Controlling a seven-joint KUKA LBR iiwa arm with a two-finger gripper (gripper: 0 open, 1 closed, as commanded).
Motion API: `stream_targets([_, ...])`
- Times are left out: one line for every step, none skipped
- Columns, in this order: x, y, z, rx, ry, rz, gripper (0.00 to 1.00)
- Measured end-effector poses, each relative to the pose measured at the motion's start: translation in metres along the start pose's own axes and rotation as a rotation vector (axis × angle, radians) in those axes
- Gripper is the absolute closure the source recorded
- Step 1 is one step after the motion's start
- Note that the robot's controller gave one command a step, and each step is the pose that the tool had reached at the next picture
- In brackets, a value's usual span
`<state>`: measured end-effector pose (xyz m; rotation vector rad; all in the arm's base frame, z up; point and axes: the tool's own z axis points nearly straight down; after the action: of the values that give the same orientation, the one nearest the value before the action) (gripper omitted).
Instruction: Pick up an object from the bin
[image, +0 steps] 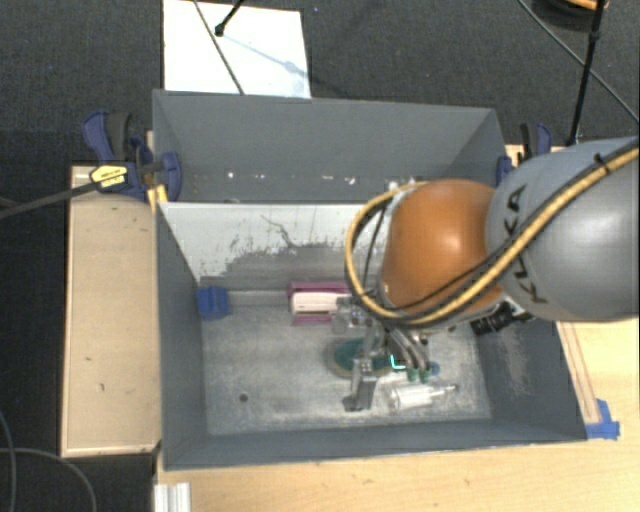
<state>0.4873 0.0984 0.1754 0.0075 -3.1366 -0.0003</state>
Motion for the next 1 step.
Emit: stream_targets([-0.0579,-0.0422,0.0833,0.0,-0.005,0.201,0.0])
